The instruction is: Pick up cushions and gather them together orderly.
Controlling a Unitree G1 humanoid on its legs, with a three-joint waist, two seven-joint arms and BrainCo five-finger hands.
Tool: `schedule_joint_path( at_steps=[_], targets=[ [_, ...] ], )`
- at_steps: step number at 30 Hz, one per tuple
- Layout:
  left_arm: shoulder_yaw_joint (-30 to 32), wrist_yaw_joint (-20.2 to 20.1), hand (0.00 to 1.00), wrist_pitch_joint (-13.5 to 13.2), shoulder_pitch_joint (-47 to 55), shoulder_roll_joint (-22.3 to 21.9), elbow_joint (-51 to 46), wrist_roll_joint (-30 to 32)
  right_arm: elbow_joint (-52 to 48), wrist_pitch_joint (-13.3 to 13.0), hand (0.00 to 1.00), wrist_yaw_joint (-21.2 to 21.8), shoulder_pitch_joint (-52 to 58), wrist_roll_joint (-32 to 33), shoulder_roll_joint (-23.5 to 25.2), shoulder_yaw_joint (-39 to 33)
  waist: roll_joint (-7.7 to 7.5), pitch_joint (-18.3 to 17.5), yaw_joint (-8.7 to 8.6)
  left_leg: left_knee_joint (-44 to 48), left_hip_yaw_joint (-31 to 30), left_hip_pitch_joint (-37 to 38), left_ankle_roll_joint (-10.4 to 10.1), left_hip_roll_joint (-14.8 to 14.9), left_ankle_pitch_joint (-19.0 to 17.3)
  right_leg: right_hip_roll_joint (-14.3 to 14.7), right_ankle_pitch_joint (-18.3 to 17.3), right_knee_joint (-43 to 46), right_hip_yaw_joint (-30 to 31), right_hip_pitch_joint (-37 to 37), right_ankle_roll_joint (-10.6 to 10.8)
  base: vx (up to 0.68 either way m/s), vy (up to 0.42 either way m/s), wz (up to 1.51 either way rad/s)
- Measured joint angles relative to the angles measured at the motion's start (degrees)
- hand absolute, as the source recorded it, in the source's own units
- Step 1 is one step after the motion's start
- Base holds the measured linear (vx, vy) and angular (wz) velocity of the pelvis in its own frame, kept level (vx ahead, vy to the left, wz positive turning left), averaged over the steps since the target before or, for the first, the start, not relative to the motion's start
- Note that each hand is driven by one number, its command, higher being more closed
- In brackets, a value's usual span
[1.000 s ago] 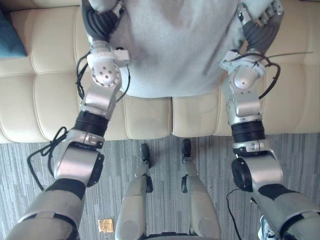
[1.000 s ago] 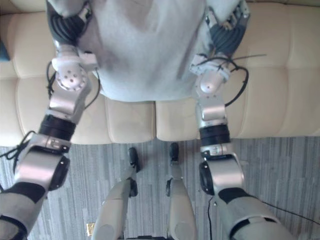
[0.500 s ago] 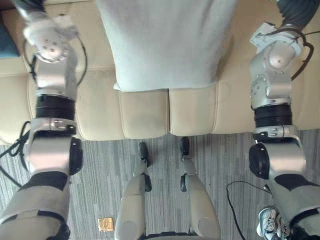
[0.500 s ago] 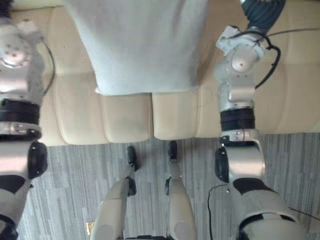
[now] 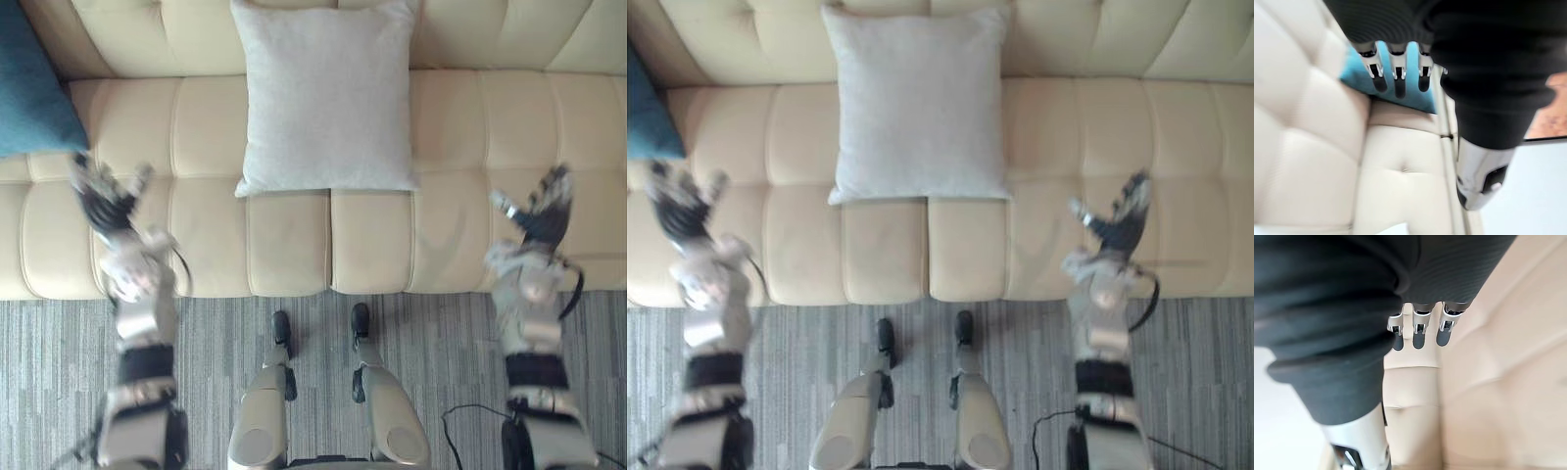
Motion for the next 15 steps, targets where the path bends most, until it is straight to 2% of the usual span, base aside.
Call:
schedule_joint_path(
  at_steps=[2, 3, 7, 11, 15],
  targets=[
    [-1.8, -2.5, 0.0, 0.5, 7.4, -3.7, -0.6, 0.8, 0.0, 0.4, 0.0, 2.0, 7.3, -1.0, 4.4, -1.5, -0.03, -1.4, 0.2, -0.4, -0.4, 1.8, 0.0, -0.1, -0.1, -0.1, -0.6, -0.1, -0.6, 1.9, 0.1, 0.06, -0.018, 0.1],
    [-2.6, -4.5, 0.0, 0.7, 11.4, -5.0, -0.6, 1.5, 0.3, 0.6, 0.0, 3.1, 11.9, -2.7, 6.4, -1.7, -0.01, -3.4, 0.17, -1.0, -0.6, 2.6, 0.0, -0.2, -0.1, -0.2, -1.0, -0.1, -0.9, 2.6, 0.3, 0.06, -0.012, 0.1],
    [-4.2, -8.9, 0.0, 1.0, 18.4, -7.3, 0.7, 2.6, 1.3, 1.5, 0.0, 5.8, 20.3, -5.3, 10.1, -1.4, 0.09, -6.8, 0.38, -1.0, -1.5, 6.2, 0.0, 0.0, -1.2, -0.2, -3.0, 0.6, -2.4, 6.5, 0.4, 0.06, -0.007, 0.14],
    [-4.3, -13.3, 0.0, 2.4, 22.7, -9.2, 9.4, 4.0, 8.2, 2.0, 0.0, 8.4, 24.0, -6.6, 11.8, 1.7, 0.66, -12.7, 0.56, -1.0, -1.3, 9.8, -0.6, 0.6, -2.4, -0.2, -6.3, 3.2, -3.7, 9.3, 0.4, 0.05, -0.014, 0.07],
    [-4.5, -15.5, 0.0, 3.2, 22.7, -9.8, 19.4, 6.1, 16.6, 2.7, 0.0, 9.8, 23.6, -6.5, 12.1, 3.1, 1.36, -15.5, 1.48, -2.0, -1.4, 12.5, -1.1, 1.0, -2.8, 0.0, -7.6, 3.3, -4.2, 11.5, 0.6, 0.04, -0.013, 0.04]
  ],
)
